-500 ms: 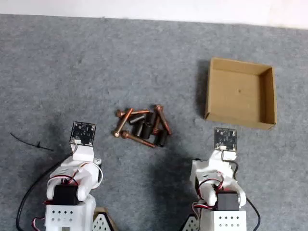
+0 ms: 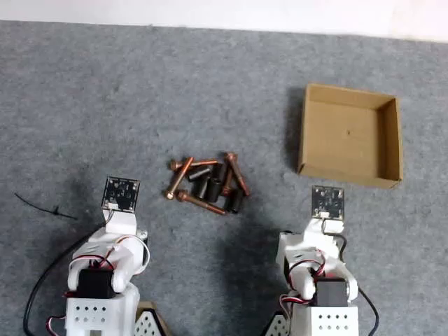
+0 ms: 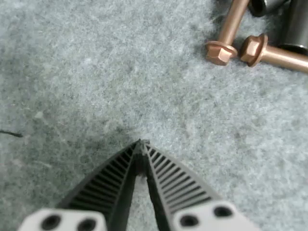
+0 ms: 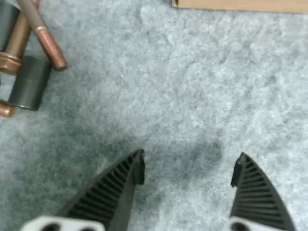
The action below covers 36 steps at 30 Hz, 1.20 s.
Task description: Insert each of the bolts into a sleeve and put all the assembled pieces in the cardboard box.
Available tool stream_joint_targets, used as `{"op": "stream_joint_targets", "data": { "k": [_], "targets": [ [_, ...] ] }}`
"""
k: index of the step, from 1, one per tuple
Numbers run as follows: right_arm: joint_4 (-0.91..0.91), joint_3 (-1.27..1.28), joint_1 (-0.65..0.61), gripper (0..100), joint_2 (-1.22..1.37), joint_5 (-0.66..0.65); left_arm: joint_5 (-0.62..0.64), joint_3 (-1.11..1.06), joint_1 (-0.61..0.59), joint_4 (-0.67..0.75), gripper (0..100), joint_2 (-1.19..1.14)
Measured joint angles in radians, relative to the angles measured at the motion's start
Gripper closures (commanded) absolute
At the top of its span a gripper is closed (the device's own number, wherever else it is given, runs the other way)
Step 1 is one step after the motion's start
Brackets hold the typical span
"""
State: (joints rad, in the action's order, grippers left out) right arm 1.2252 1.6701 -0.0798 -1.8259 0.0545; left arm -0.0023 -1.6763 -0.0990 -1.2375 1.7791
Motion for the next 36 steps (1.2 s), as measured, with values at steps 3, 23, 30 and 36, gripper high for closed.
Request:
{"op": "stream_joint_targets", "data": {
  "k": [3,23,30,36],
  "targets": [
    [0.000,0.000,0.000,72.1,0.000,0.000,0.000,0.000,0.000,0.000,99,0.000],
    [0.000,0.000,0.000,72.1,0.000,0.000,-0.264,0.138,-0.112,0.000,99,0.005],
    [0.002,0.000,0.020,72.1,0.000,0.000,-0.244,0.259,-0.112,0.031,99,0.005],
    [0.009,0.000,0.229,71.7,0.000,0.000,-0.164,0.371,-0.112,0.081,99,0.011]
  ]
}}
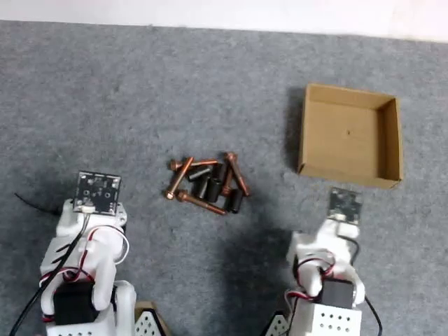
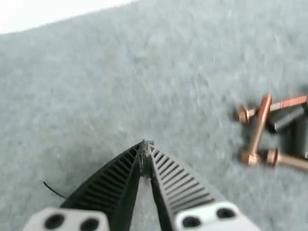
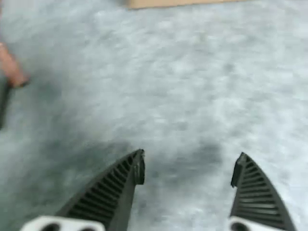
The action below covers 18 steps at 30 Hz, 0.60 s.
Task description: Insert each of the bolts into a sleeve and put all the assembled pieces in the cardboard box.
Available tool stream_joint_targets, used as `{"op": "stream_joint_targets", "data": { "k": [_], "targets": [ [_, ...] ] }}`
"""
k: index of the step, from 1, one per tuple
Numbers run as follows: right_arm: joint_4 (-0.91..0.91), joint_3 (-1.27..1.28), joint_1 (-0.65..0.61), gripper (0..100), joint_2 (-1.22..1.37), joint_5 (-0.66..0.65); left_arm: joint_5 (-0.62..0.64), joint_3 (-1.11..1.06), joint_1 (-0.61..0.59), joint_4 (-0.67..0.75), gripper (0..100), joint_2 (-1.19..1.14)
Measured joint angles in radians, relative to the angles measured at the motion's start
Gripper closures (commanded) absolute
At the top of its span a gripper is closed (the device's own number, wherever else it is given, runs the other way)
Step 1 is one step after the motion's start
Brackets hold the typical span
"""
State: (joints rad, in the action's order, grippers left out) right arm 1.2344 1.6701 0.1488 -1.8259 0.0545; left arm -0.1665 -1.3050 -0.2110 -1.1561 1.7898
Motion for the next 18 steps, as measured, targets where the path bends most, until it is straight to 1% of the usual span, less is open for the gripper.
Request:
{"op": "stream_joint_targets", "data": {
  "k": [2,4,7,9,13,16,18],
  "targets": [
    [0.000,0.000,0.094,71.7,0.000,-0.006,0.018,0.014,0.005,0.029,99,0.002],
    [0.000,0.000,0.143,71.7,0.000,-0.060,0.023,0.020,0.032,0.071,99,0.002],
    [-0.002,0.000,0.167,71.7,0.000,-0.135,0.029,0.021,0.066,0.120,99,-0.025],
    [-0.014,0.000,0.173,71.7,0.000,-0.149,0.029,0.023,0.092,0.160,99,-0.084],
    [-0.044,0.000,0.181,71.7,0.000,-0.158,0.031,0.043,0.112,0.278,99,-0.315],
    [-0.051,0.000,0.181,71.7,0.000,-0.158,0.087,0.100,0.112,0.353,99,-0.540],
    [-0.055,0.000,0.199,71.8,0.000,-0.164,0.137,0.155,0.114,0.373,99,-0.692]
  ]
}}
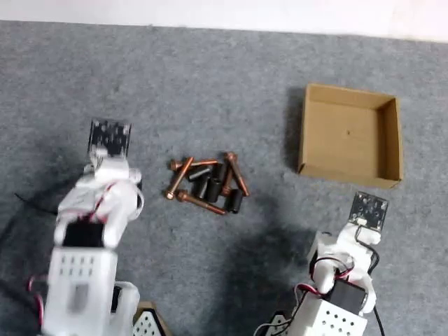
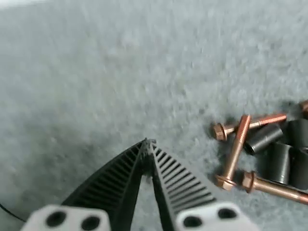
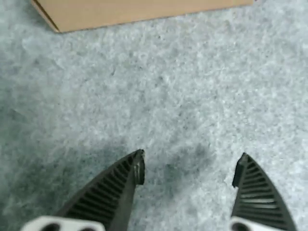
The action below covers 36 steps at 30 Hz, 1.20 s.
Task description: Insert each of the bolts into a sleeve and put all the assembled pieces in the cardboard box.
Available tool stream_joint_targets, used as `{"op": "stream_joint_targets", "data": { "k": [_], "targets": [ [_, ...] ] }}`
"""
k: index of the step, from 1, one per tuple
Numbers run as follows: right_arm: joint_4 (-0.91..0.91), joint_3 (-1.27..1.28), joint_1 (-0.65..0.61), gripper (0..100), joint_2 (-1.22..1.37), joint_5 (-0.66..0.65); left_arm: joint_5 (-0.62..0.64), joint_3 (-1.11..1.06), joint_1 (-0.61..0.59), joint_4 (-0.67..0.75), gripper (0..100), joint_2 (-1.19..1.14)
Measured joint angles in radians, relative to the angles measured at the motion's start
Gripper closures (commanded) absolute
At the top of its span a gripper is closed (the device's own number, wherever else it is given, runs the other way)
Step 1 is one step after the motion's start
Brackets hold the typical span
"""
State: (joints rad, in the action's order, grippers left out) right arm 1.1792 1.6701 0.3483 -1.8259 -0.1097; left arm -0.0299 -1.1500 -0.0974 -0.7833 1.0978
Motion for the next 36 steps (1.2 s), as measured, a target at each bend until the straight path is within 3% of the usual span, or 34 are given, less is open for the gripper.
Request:
{"op": "stream_joint_targets", "data": {
  "k": [6,9,14,19,25,31,36],
  "targets": [
    [-0.127,0.000,0.299,71.9,0.000,-0.104,0.164,0.041,-0.015,0.068,99,-0.345],
    [-0.147,0.000,0.288,71.9,0.000,-0.089,0.175,0.000,-0.043,0.175,99,-0.405],
    [-0.176,0.000,0.109,71.9,0.000,-0.081,0.176,-0.025,-0.043,0.262,99,-0.410],
    [-0.054,-0.005,-0.130,71.9,0.000,-0.080,0.176,-0.025,-0.078,0.267,99,-0.410],
    [-0.043,-0.152,-0.256,71.9,0.046,-0.032,0.183,-0.025,-0.112,0.267,99,-0.410],
    [-0.086,-0.379,-0.531,71.9,0.480,-0.012,0.183,-0.025,-0.115,0.267,99,-0.410],
    [-0.172,-0.663,-0.624,71.9,0.985,0.054,0.183,-0.025,-0.114,0.267,99,-0.410]
  ]
}}
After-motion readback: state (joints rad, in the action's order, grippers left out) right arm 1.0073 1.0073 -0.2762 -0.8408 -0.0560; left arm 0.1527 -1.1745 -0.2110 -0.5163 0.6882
